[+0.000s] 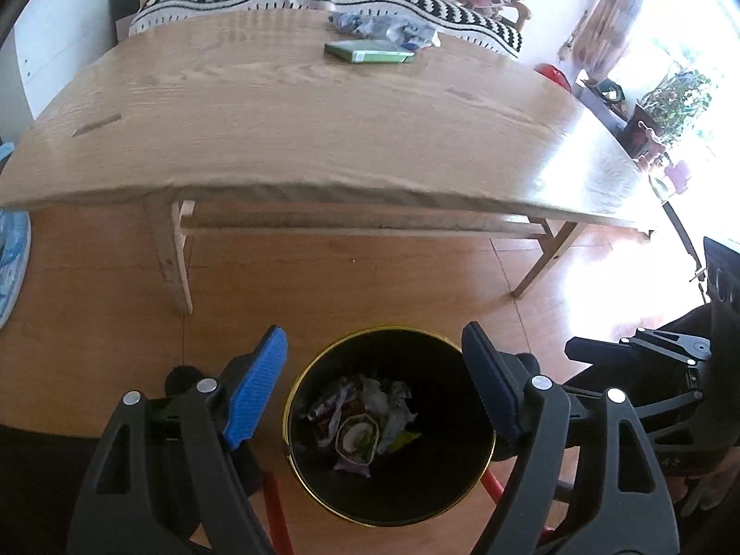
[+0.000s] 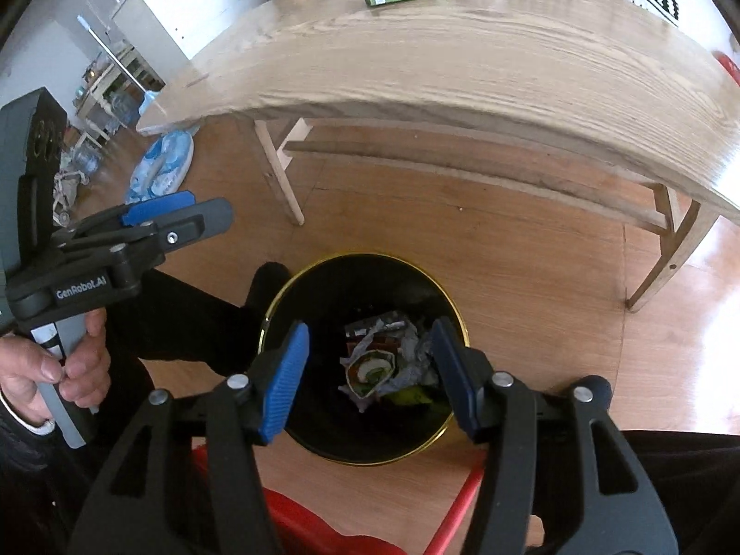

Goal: Collect trash
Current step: 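Carry both items over the bin and open both tools to drop them, then grasp the white cigarette box with the left tool while the right tool grasps the grey wrapper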

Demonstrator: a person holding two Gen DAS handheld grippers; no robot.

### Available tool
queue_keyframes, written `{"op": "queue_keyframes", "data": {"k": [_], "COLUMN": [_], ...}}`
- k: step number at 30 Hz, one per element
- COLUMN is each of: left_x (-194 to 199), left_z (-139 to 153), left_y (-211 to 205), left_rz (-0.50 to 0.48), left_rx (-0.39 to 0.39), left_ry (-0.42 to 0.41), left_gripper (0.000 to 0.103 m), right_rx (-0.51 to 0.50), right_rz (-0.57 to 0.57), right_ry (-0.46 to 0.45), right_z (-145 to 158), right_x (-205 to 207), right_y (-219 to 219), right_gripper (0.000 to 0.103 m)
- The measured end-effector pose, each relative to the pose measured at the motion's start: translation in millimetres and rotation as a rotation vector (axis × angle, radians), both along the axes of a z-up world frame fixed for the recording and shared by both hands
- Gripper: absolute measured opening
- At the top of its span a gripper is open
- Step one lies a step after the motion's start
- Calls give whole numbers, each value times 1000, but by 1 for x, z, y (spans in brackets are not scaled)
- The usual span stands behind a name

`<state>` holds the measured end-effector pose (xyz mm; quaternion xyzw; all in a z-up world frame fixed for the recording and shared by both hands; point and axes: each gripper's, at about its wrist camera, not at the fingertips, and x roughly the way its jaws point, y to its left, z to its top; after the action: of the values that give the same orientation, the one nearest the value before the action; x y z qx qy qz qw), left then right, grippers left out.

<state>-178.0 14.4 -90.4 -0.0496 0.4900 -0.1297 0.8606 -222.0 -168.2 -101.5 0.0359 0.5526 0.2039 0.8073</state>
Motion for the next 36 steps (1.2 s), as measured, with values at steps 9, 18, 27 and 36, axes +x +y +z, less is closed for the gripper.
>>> {"op": "queue_keyframes", "data": {"k": [9, 18, 27, 36], "left_x": [57, 185, 286, 318], "left_z": [45, 60, 29, 0], "left_y": [-14, -43, -64, -65], "left_rz": [-64, -174, -259, -268], "left_rx": [85, 277, 251, 214], "left_ry": [-115, -209, -159, -102], "left_gripper": [90, 92, 92, 93], "right_rx": [46, -2, -63, -60], "right_rz": [-80, -141, -90, 47], "right_ry": [-111, -249, -305, -276], "right_z": [47, 91, 83, 52], "right_x": [46, 176, 324, 413], "right_y": [-21, -47, -35, -6], "right_gripper": [74, 83, 83, 83]}}
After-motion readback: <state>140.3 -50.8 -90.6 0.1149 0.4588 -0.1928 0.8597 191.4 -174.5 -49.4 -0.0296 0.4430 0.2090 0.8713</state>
